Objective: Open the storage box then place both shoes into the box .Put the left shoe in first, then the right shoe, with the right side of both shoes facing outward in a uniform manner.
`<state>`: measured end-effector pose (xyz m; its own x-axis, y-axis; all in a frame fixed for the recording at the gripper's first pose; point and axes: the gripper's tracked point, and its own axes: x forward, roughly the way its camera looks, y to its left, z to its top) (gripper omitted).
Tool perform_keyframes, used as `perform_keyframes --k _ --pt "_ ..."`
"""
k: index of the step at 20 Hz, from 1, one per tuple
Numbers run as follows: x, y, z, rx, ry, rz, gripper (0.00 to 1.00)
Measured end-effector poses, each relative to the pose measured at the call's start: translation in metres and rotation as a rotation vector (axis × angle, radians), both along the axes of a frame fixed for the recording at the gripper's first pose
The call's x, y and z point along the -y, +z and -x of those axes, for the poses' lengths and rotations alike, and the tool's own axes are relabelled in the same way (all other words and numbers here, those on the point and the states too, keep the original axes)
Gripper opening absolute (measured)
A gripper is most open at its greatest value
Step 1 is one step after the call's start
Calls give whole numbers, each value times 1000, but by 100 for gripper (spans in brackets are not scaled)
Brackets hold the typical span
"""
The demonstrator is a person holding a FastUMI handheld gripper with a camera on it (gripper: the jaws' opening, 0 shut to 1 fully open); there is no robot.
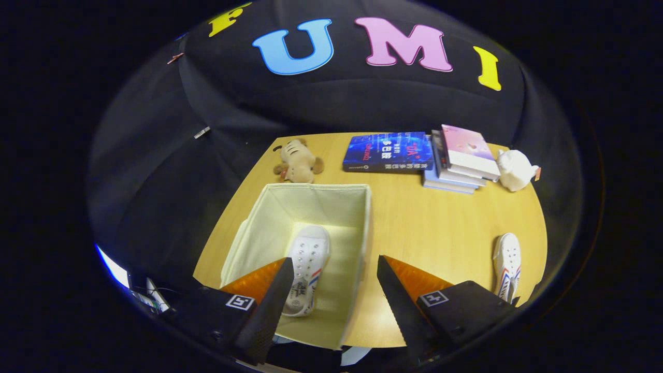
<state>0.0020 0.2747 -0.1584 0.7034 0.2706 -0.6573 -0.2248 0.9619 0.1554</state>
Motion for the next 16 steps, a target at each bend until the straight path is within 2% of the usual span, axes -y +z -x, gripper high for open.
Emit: perform_keyframes --k 7,16 --pt "149 -1 14 36 -101 104 99" --pt "316 -61 28 -43 -195 208 99"
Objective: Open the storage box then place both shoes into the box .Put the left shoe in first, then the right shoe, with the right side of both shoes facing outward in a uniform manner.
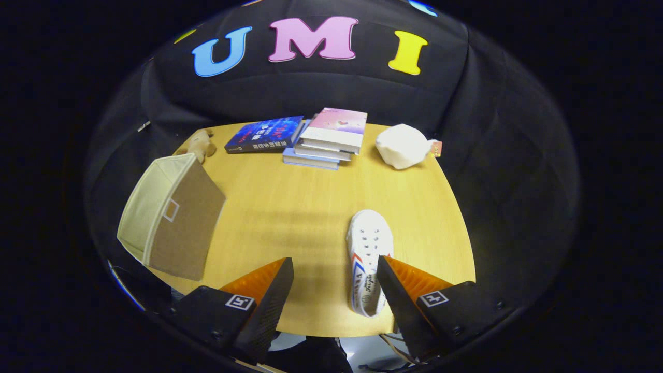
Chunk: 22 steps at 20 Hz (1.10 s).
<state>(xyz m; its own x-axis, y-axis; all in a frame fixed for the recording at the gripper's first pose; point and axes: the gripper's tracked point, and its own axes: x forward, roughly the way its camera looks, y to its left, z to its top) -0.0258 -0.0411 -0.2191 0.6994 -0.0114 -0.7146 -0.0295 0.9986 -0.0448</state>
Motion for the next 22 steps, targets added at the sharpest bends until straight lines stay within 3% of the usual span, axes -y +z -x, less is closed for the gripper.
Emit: perform_keyframes --k 9,15,22 --pt "88 -81 -8 -119 -10 -5 99" --pt "95 -122 -14 -183 -16 -59 99" --pt "95 -137 -17 -195 1 -90 97"
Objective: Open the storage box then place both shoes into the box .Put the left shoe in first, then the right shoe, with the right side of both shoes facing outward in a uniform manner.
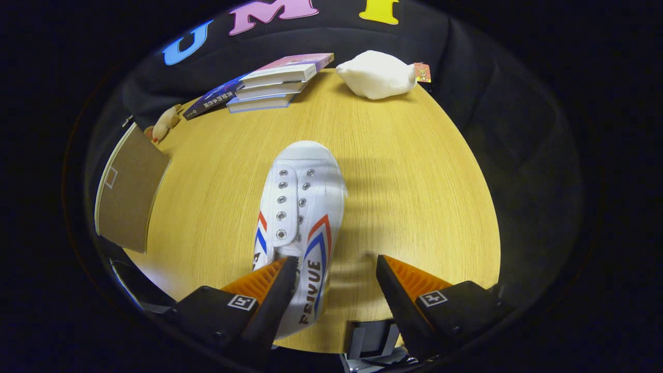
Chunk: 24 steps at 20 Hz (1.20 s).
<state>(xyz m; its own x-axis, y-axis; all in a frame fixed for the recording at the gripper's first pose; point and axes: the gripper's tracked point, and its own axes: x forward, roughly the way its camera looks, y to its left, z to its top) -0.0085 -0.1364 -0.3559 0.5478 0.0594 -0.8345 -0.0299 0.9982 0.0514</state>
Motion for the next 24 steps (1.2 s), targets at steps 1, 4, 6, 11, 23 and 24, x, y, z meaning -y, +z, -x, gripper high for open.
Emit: perform_keyframes --k 1,4,6,11,23,24 --pt "-1 -1 0 -2 5 -14 97" --pt "-13 -2 -3 -7 19 -69 81" --pt "-22 -3 -7 -12 20 -90 64" --pt "-14 -2 -8 -22 -36 -121 25" --pt "-25 39 -4 -20 -101 -194 7" --pt "-30 50 -2 -9 -105 -198 7"
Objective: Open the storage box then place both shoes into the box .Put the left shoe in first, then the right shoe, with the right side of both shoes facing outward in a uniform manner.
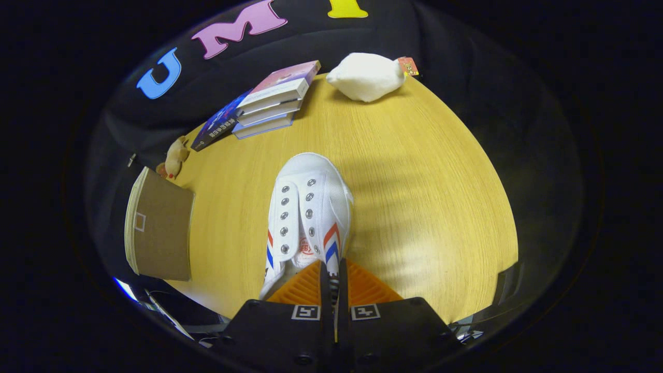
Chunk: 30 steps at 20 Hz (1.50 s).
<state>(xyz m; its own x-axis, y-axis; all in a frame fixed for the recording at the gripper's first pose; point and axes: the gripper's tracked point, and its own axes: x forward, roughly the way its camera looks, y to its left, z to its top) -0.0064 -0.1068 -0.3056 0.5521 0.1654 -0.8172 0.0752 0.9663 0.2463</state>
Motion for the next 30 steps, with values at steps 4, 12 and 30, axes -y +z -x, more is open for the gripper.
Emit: perform_keyframes --k 4,12,30 --pt "-29 48 4 56 -3 -23 7" --pt "-117 110 10 133 3 -83 7" --pt "-358 172 21 119 188 -197 7"
